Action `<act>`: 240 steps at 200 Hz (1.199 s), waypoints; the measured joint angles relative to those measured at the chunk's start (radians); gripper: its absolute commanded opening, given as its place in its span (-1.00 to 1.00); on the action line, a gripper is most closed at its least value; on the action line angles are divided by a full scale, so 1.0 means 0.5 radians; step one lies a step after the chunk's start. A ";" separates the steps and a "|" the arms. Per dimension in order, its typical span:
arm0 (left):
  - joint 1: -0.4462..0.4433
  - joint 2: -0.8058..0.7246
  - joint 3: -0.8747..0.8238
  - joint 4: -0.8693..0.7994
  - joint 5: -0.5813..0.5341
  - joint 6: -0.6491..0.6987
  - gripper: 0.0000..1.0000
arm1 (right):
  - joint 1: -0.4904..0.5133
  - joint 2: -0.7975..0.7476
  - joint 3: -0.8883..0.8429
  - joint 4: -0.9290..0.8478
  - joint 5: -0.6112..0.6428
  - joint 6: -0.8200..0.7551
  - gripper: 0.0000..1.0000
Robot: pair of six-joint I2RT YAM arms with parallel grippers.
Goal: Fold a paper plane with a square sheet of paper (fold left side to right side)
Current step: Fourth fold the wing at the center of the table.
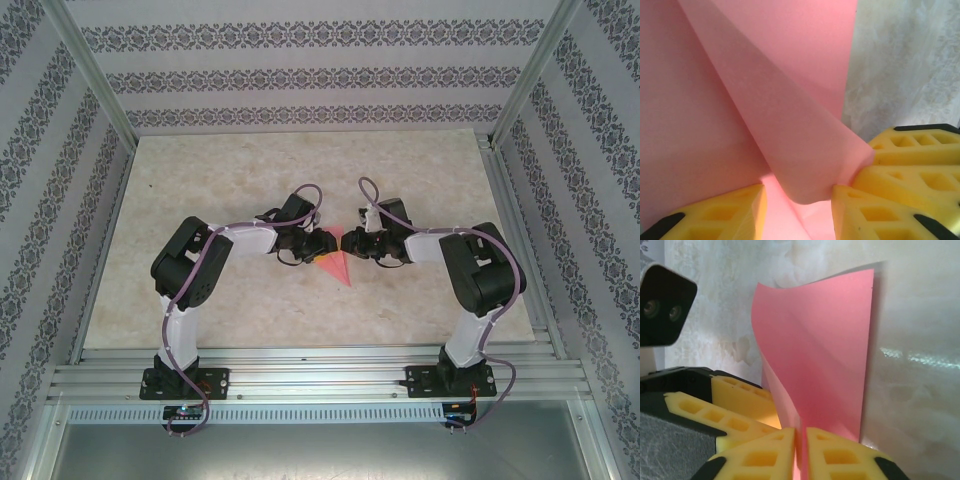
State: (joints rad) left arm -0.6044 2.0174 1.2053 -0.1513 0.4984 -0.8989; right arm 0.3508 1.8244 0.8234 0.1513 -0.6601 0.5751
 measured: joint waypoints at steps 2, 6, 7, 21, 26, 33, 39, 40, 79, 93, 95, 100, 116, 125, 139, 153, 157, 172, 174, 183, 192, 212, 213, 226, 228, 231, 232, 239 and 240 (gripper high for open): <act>0.000 0.000 0.000 0.000 0.000 -0.001 -0.18 | 0.000 0.000 0.000 0.001 -0.001 -0.002 -0.86; 0.000 0.000 0.000 0.000 0.000 -0.001 -0.19 | 0.000 0.000 0.001 0.000 -0.001 0.002 -0.87; 0.000 0.000 0.000 0.000 0.001 -0.001 -0.19 | 0.000 0.000 0.001 0.000 -0.001 0.001 -0.87; 0.000 0.000 0.000 0.000 0.001 0.000 -0.18 | -0.001 0.001 0.002 -0.002 0.000 -0.001 -0.91; 0.000 0.000 0.000 0.000 0.001 0.000 -0.18 | -0.005 0.000 0.002 -0.002 0.001 -0.002 -0.91; 0.000 0.000 0.000 0.000 0.000 0.000 -0.18 | -0.012 0.001 0.002 -0.003 0.001 -0.002 -0.93; 0.000 0.000 0.000 0.000 0.000 -0.001 -0.19 | -0.014 0.002 0.003 -0.004 0.001 -0.002 -0.94; 0.000 0.000 0.000 0.000 0.000 0.000 -0.18 | -0.015 0.002 0.003 -0.004 0.001 -0.003 -0.94; 0.000 0.001 0.000 0.001 0.001 0.000 -0.18 | -0.040 0.040 0.008 -0.038 0.024 -0.047 -0.96; 0.000 0.001 0.000 0.001 0.001 0.000 -0.19 | -0.040 0.050 0.009 -0.048 0.031 -0.053 -0.95; 0.000 0.001 0.000 0.001 0.001 -0.001 -0.18 | -0.040 0.050 0.009 -0.048 0.032 -0.053 -0.96; 0.000 0.002 0.000 0.001 0.001 0.000 -0.18 | -0.040 0.053 0.011 -0.049 0.032 -0.053 -0.96; 0.000 0.002 0.000 0.001 0.001 -0.001 -0.18 | -0.040 0.066 0.022 -0.052 0.032 -0.054 -0.95; 0.000 0.002 0.000 0.001 0.001 -0.001 -0.18 | -0.040 0.075 0.028 -0.053 0.032 -0.054 -0.95; 0.000 0.002 0.000 0.001 0.001 0.000 -0.18 | -0.040 0.087 0.031 -0.054 0.032 -0.054 -0.95; 0.000 0.002 0.000 0.001 0.001 0.000 -0.19 | -0.040 0.105 0.032 -0.053 0.031 -0.054 -0.95; 0.000 0.002 0.000 0.001 0.001 -0.001 -0.18 | -0.040 0.106 0.034 -0.053 0.028 -0.053 -0.95; 0.000 0.002 0.000 0.001 0.001 -0.001 -0.18 | -0.040 0.109 0.040 -0.054 0.031 -0.054 -0.95; 0.000 0.002 0.000 0.001 0.001 -0.001 -0.18 | -0.040 0.110 0.040 -0.053 0.031 -0.054 -0.95; 0.000 0.002 0.000 0.001 0.001 0.000 -0.18 | -0.040 0.113 0.045 -0.058 0.030 -0.055 -0.95; 0.000 0.002 0.000 0.001 0.001 0.000 -0.18 | -0.040 0.117 0.056 -0.075 0.030 -0.058 -0.95; 0.000 0.002 0.000 0.001 0.001 0.000 -0.18 | -0.038 0.124 0.074 -0.108 0.029 -0.076 -0.95; 0.000 0.002 0.000 0.001 0.001 0.000 -0.18 | -0.038 0.124 0.075 -0.109 0.029 -0.077 -0.95; 0.000 0.002 0.000 0.000 0.001 0.000 -0.18 | -0.037 0.125 0.084 -0.130 0.029 -0.091 -0.94; 0.000 0.002 0.000 0.001 0.001 0.000 -0.19 | -0.037 0.126 0.085 -0.131 0.029 -0.092 -0.94; 0.000 0.002 0.001 0.001 0.001 0.000 -0.19 | -0.037 0.127 0.087 -0.134 0.029 -0.092 -0.94; 0.000 0.002 0.001 0.001 0.001 0.000 -0.19 | -0.037 0.127 0.087 -0.136 0.029 -0.092 -0.94; 0.000 0.002 0.001 0.001 0.001 0.000 -0.21 | -0.033 0.127 0.089 -0.138 0.029 -0.092 -0.94; 0.000 0.002 0.001 0.001 0.001 0.000 -0.22 | -0.033 0.127 0.089 -0.139 0.029 -0.092 -0.94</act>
State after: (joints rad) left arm -0.6044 2.0182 1.2057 -0.1509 0.4988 -0.8989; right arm 0.3344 1.8877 0.8680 0.0818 -0.6456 0.5293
